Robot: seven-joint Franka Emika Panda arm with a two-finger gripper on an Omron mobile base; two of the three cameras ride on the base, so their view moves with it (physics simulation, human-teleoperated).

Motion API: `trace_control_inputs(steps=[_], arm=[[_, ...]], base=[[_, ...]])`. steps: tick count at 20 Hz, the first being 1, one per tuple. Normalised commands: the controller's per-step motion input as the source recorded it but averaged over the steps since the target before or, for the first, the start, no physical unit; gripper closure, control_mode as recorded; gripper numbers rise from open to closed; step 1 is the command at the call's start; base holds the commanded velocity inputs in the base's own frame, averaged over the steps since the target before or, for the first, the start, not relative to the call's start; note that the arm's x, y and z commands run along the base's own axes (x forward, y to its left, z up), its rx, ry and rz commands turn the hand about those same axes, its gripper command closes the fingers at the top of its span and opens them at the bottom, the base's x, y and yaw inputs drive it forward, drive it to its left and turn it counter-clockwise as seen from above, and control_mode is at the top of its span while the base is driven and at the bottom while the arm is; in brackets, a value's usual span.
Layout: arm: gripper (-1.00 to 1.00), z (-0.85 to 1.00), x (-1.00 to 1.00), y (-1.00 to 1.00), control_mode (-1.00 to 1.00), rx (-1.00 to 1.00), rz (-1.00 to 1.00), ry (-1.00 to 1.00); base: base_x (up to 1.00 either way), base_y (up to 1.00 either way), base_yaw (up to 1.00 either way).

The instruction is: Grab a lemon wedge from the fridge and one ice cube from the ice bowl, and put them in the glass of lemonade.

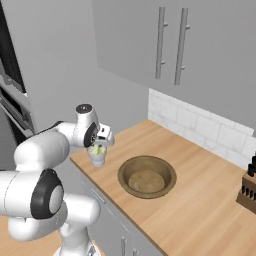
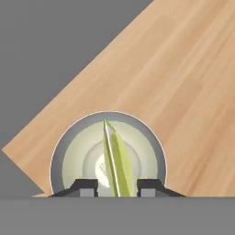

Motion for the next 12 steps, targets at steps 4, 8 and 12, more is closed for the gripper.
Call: trace_control_inputs(steps=[4, 8, 12], arm=[[-1.00, 0.10, -0.04, 0.02, -1.00, 0.00, 0.00, 0.00], [-1.00, 0.46, -0.76, -0.03, -1.00, 0.00, 0.00, -0.12], [-1.00, 0.37, -1.00, -0.18, -1.00, 0.00, 0.00, -0.30]], base=[[0.00, 0.00, 0.00], [0.00, 0.00, 0.00], [0.00, 0.00, 0.00]])
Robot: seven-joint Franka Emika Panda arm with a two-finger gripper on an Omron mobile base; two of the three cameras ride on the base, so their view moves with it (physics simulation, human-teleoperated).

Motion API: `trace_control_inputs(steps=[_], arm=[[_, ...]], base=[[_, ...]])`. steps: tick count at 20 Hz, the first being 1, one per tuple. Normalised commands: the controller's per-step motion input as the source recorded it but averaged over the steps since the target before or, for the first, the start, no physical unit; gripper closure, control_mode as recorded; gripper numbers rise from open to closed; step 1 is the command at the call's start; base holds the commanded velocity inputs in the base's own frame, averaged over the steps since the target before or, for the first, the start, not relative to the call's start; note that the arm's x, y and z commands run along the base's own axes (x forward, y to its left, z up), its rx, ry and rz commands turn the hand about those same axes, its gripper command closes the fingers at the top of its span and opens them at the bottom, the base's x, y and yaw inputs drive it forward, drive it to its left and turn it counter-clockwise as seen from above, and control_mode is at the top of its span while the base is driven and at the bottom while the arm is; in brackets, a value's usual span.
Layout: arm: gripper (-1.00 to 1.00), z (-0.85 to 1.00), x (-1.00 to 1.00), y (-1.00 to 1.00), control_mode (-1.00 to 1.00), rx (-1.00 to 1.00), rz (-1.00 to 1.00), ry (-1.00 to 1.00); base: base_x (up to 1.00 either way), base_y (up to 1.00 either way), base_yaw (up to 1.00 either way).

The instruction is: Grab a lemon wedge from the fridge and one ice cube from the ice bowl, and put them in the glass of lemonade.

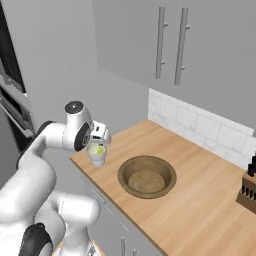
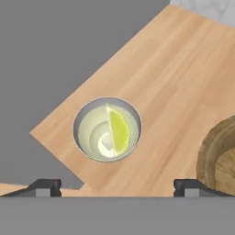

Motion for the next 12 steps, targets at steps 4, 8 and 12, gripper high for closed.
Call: trace_control_inputs(steps=[4, 8, 12], arm=[[-1.00, 0.17, -1.00, -0.08, -1.00, 0.00, 0.00, -0.31], [-1.00, 0.15, -1.00, 0.00, -1.00, 0.00, 0.00, -0.34], [-1.00, 0.46, -0.99, 0.00, -1.00, 0.00, 0.00, -0.47]], base=[[0.00, 0.00, 0.00], [0.00, 0.00, 0.00], [0.00, 0.00, 0.00]])
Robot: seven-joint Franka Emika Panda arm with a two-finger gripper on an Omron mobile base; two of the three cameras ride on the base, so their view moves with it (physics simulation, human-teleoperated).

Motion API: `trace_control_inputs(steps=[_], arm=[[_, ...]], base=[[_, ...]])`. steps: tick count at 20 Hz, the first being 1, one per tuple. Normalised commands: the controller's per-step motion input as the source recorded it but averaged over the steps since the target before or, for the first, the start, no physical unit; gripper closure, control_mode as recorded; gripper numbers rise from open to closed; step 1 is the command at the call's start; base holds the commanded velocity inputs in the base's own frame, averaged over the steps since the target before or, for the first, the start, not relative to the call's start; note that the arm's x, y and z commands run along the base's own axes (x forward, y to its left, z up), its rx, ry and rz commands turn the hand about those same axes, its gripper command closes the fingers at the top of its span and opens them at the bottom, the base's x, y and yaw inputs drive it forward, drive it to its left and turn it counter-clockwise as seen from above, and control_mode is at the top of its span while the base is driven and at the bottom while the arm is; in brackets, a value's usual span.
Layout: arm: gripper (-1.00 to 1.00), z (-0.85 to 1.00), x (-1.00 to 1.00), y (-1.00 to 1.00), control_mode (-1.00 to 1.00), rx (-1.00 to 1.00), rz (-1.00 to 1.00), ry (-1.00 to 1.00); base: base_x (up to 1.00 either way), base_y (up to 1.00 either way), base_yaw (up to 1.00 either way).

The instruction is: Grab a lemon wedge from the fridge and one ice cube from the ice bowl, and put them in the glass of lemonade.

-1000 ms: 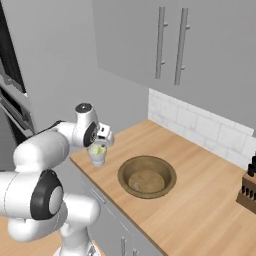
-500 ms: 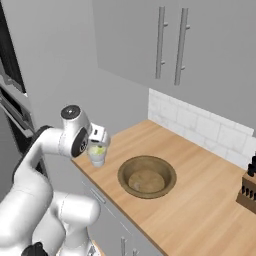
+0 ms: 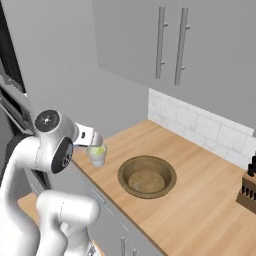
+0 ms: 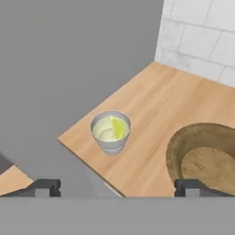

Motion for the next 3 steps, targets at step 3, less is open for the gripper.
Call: trace_control_inputs(steps=[3], arm=[[-1.00, 0.52, -0.88, -0.02, -1.00, 0.01, 0.00, -0.42]], base=[[0.00, 0.00, 0.00]])
